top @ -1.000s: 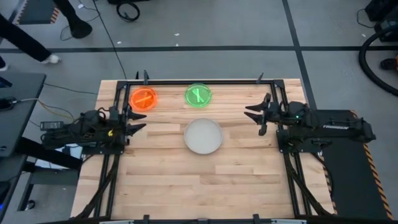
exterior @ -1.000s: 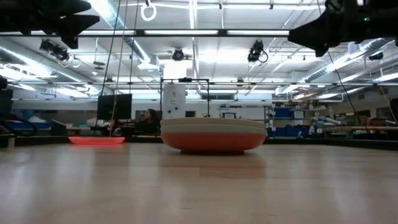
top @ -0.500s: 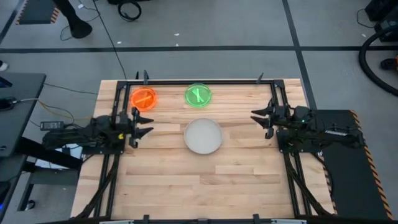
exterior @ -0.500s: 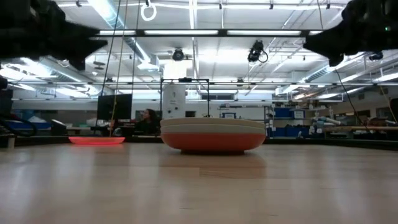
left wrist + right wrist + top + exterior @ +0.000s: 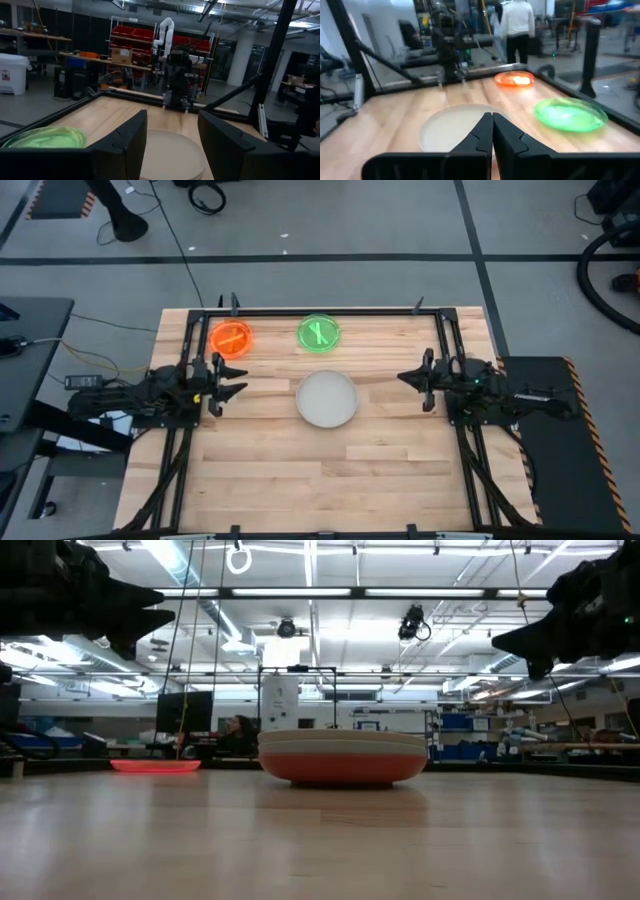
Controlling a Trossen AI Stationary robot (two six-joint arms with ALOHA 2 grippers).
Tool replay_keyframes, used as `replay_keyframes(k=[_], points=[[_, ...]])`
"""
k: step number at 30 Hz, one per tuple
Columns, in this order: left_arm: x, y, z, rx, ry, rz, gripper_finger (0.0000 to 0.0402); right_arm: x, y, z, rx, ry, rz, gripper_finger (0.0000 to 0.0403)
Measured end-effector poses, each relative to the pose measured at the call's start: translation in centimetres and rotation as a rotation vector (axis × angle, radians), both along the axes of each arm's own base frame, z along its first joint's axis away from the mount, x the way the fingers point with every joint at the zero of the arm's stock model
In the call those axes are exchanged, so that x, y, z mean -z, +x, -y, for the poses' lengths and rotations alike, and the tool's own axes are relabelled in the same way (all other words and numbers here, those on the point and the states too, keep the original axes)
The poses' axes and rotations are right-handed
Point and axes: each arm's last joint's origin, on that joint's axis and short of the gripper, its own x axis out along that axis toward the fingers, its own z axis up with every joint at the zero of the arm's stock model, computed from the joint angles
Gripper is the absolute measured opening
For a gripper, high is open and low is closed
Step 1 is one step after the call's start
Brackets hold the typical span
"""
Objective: Stack plastic plates
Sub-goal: Return to Home Position
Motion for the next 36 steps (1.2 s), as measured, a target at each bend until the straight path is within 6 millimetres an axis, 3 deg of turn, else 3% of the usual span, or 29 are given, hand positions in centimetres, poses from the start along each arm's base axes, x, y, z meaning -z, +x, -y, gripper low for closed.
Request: replay_keyframes(k=[6, 14, 36], points=[[0.09, 0.05, -0.01, -0.009, 0.052, -0.018, 0.0162, 0.46, 0.38, 0.05, -0.002, 0.050, 0.004, 0.0008], [0.05, 0.10, 0.10, 0.031, 0.044, -0.012, 0.0013, 0.58, 0.45, 0.28, 0.066, 0.000, -0.019, 0.0024], [-0.10, 0.08, 0.28, 0.026, 0.153, -0.008, 0.0021, 0.54, 0.44, 0.28, 0.066, 0.000, -0.015, 0.0026]])
